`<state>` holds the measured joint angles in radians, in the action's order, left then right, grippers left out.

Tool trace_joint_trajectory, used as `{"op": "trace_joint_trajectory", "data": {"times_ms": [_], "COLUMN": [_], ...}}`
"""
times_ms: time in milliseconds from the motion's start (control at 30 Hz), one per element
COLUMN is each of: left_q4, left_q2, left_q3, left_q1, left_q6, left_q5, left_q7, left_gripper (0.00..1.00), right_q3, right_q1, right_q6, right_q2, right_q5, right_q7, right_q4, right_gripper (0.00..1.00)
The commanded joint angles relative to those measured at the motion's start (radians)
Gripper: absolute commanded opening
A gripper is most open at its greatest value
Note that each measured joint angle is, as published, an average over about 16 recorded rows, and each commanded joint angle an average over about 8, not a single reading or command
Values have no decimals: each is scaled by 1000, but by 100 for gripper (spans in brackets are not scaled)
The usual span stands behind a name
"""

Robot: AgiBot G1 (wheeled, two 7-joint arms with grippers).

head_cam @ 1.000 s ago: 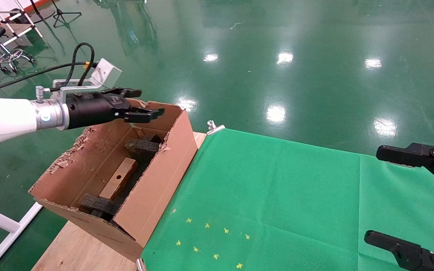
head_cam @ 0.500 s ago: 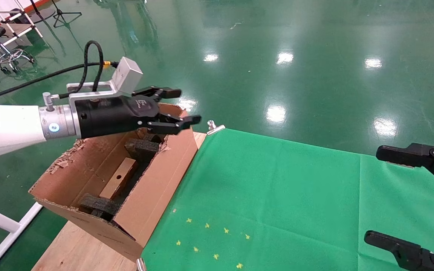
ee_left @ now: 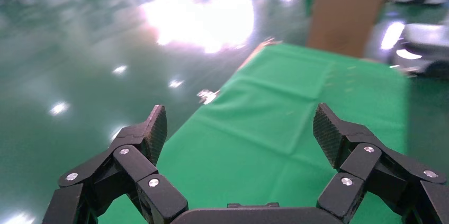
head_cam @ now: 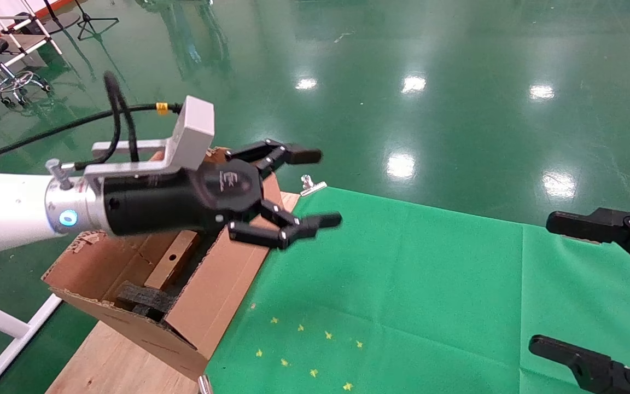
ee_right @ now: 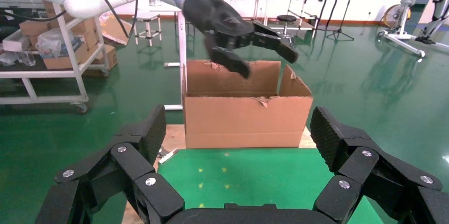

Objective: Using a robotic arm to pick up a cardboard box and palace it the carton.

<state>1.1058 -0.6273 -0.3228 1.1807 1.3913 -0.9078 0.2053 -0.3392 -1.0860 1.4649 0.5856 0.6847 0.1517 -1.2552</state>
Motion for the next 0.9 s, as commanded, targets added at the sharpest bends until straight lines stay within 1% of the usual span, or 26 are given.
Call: {"op": "trace_joint_trajectory", "data": {"times_ms": [33,233,433,567,900], "left_q4": [33,130,194,206,189], "left_q2": [3,12,17,19,18], "left_q3": [8,32,47,50,47], "left_q1": [-20,-78,-115,-122,-114], "left_q6": [19,76,113,121,111], "left_q5": [33,130,193,206,190], "left_q7": [-3,-13,-19,-20,-19], "left_gripper": [100,100,100,100,100], "right_q3": [0,0,0,0,0], "right_q1": [0,0,0,0,0], "right_q6": [0,0,0,0,0], "right_q2": [0,0,0,0,0], "right_q5": [0,0,0,0,0], "right_q7": [0,0,0,0,0], "right_q4": [0,0,0,0,0], "right_gripper": [100,100,100,100,100]}}
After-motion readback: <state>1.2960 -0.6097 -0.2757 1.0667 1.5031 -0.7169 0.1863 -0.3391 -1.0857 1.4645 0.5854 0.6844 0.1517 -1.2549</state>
